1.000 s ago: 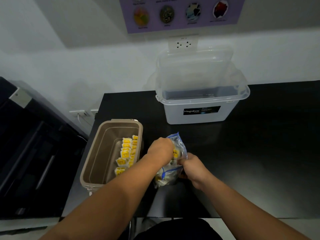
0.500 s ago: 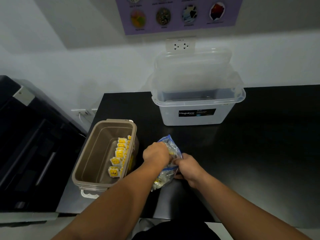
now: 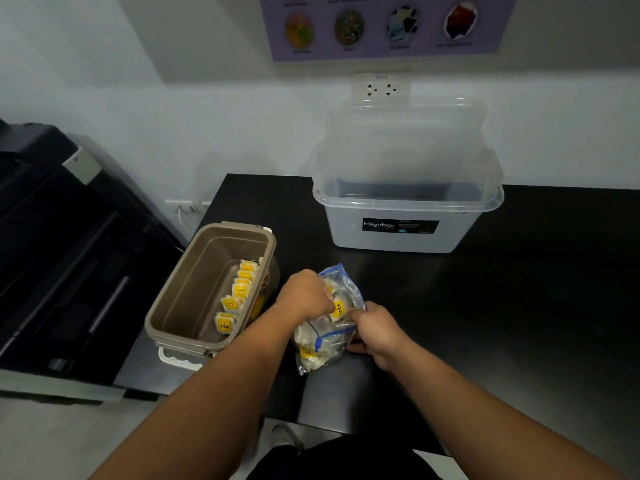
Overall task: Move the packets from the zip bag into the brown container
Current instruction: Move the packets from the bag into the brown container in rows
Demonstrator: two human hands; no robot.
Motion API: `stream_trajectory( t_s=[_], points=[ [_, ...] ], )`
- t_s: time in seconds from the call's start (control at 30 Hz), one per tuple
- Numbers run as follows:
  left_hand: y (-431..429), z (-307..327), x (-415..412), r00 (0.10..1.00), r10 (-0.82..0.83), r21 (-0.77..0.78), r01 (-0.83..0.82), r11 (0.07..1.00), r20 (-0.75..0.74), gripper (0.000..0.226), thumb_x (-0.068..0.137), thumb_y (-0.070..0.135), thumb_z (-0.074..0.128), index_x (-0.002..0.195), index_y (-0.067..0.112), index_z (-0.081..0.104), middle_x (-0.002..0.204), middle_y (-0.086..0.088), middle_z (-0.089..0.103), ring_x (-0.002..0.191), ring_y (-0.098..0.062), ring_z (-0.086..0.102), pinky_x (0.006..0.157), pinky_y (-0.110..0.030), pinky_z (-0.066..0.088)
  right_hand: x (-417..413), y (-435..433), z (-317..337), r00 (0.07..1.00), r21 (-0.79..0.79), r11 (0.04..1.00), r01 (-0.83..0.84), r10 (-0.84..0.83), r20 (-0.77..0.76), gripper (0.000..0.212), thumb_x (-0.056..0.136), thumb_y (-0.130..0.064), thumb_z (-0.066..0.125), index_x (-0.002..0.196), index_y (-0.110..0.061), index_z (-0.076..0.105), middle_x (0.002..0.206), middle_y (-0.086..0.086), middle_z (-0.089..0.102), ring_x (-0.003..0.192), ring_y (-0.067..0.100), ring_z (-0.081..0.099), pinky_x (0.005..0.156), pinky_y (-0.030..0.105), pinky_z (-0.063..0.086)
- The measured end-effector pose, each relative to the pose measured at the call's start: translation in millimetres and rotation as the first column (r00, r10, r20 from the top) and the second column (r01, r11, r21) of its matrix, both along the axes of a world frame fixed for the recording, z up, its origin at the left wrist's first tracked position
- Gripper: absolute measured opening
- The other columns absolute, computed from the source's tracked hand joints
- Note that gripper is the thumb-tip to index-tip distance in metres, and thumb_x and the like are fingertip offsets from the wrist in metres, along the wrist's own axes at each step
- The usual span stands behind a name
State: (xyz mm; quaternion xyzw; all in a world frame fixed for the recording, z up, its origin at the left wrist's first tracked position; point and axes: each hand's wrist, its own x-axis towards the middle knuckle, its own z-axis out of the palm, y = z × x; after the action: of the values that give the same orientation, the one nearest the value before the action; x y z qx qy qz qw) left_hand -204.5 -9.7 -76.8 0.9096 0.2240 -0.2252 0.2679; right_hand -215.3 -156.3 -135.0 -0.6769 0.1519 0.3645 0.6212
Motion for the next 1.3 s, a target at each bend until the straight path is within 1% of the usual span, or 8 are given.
stream_trajectory(
  t_s=[0.1, 0.23, 0.4, 0.47, 0.63, 0.77, 1.0, 1.3],
  points=[
    [7.3, 10.1, -4.8, 1.0, -0.012, -0.054, 0.013, 0.998, 0.013, 0.016, 0.079, 0.013, 0.077, 0.094, 0.009, 0.079, 0.095, -0.008, 0.077, 0.095, -0.021, 0.072, 0.09, -0.037, 0.058, -0.1, 1.3, -1.1, 1.0, 0.028, 1.0, 0.008, -0.008, 0.001, 0.016, 0.102, -0.015, 0.052, 0.116, -0.015, 0.062, 0.11, 0.013, 0.075, 0.097, 0.029, 0.073, 0.075, 0.04, 0.059],
    [13.3, 16.7, -11.5, 0.997, -0.075, -0.032, 0.074, 0.997, -0.03, 0.023, 0.089, 0.017, 0.067, 0.107, 0.007, 0.077, 0.109, -0.011, 0.074, 0.101, -0.023, 0.069, 0.093, -0.037, 0.056, -0.4, 4.4, 0.7, 1.0, 0.077, 0.997, 0.026, -0.026, -0.006, 0.016, 0.103, -0.014, 0.053, 0.115, -0.015, 0.063, 0.111, 0.012, 0.076, 0.101, 0.029, 0.073, 0.087, 0.047, 0.06],
    [15.1, 10.1, -17.6, 0.998, -0.038, -0.107, 0.043, 0.993, 0.044, 0.011, 0.085, 0.019, 0.077, 0.094, 0.013, 0.079, 0.09, -0.003, 0.075, 0.091, -0.016, 0.069, 0.089, -0.033, 0.057, -2.6, 10.4, 1.9, 0.999, 0.128, 0.991, 0.047, -0.045, -0.019, 0.021, 0.101, -0.011, 0.055, 0.121, -0.014, 0.064, 0.109, 0.012, 0.078, 0.098, 0.029, 0.076, 0.081, 0.045, 0.063],
    [16.3, 6.5, -18.5, 0.998, -0.063, -0.152, 0.067, 0.986, 0.029, 0.017, 0.08, 0.017, 0.082, 0.097, 0.018, 0.078, 0.089, 0.003, 0.074, 0.091, -0.012, 0.069, 0.092, -0.032, 0.056, -3.8, 12.4, 2.7, 0.998, 0.141, 0.988, 0.061, -0.059, -0.024, 0.023, 0.1, -0.009, 0.056, 0.121, -0.013, 0.064, 0.107, 0.013, 0.078, 0.098, 0.03, 0.076, 0.084, 0.047, 0.063],
    [18.2, 4.1, -19.8, 0.991, -0.109, -0.06, 0.114, 0.992, 0.071, 0.023, 0.079, 0.016, 0.083, 0.092, 0.031, 0.071, 0.09, 0.006, 0.071, 0.089, -0.012, 0.069, 0.088, -0.031, 0.057, -9.7, 18.4, 4.1, 0.995, 0.157, 0.983, 0.099, -0.094, -0.036, 0.023, 0.1, -0.01, 0.057, 0.122, -0.013, 0.065, 0.106, 0.012, 0.078, 0.094, 0.027, 0.077, 0.071, 0.04, 0.062],
    [24.5, 2.2, -20.0, 0.987, -0.102, -0.044, 0.108, 0.993, 0.122, 0.033, 0.08, 0.012, 0.079, 0.076, 0.037, 0.059, 0.09, 0.003, 0.073, 0.088, -0.013, 0.069, 0.085, -0.032, 0.058, -14.2, 23.7, 6.9, 0.991, 0.158, 0.978, 0.133, -0.129, -0.041, 0.023, 0.102, -0.011, 0.055, 0.122, -0.013, 0.064, 0.108, 0.012, 0.078, 0.097, 0.029, 0.076, 0.075, 0.042, 0.062],
    [30.1, 2.4, -14.3, 0.983, -0.114, -0.104, 0.13, 0.986, 0.144, 0.03, 0.083, 0.008, 0.073, 0.08, 0.036, 0.063, 0.091, 0.002, 0.072, 0.087, -0.013, 0.07, 0.082, -0.033, 0.059, -20.3, 25.4, 9.3, 0.982, 0.167, 0.968, 0.188, -0.182, -0.049, 0.022, 0.1, -0.012, 0.059, 0.121, -0.012, 0.065, 0.104, 0.01, 0.079, 0.094, 0.026, 0.077, 0.069, 0.038, 0.061],
    [32.5, 12.3, -12.4, 0.948, -0.255, 0.098, 0.24, 0.966, 0.189, 0.023, 0.085, 0.017, 0.067, 0.094, 0.035, 0.058, 0.089, 0.006, 0.066, 0.08, -0.014, 0.065, 0.066, -0.028, 0.049, -23.7, 30.4, 6.0, 0.971, 0.14, 0.961, 0.24, -0.233, -0.062, 0.019, 0.106, -0.017, 0.053, 0.122, -0.014, 0.063, 0.109, 0.011, 0.077, 0.097, 0.027, 0.076, 0.07, 0.039, 0.06]
  ],
)
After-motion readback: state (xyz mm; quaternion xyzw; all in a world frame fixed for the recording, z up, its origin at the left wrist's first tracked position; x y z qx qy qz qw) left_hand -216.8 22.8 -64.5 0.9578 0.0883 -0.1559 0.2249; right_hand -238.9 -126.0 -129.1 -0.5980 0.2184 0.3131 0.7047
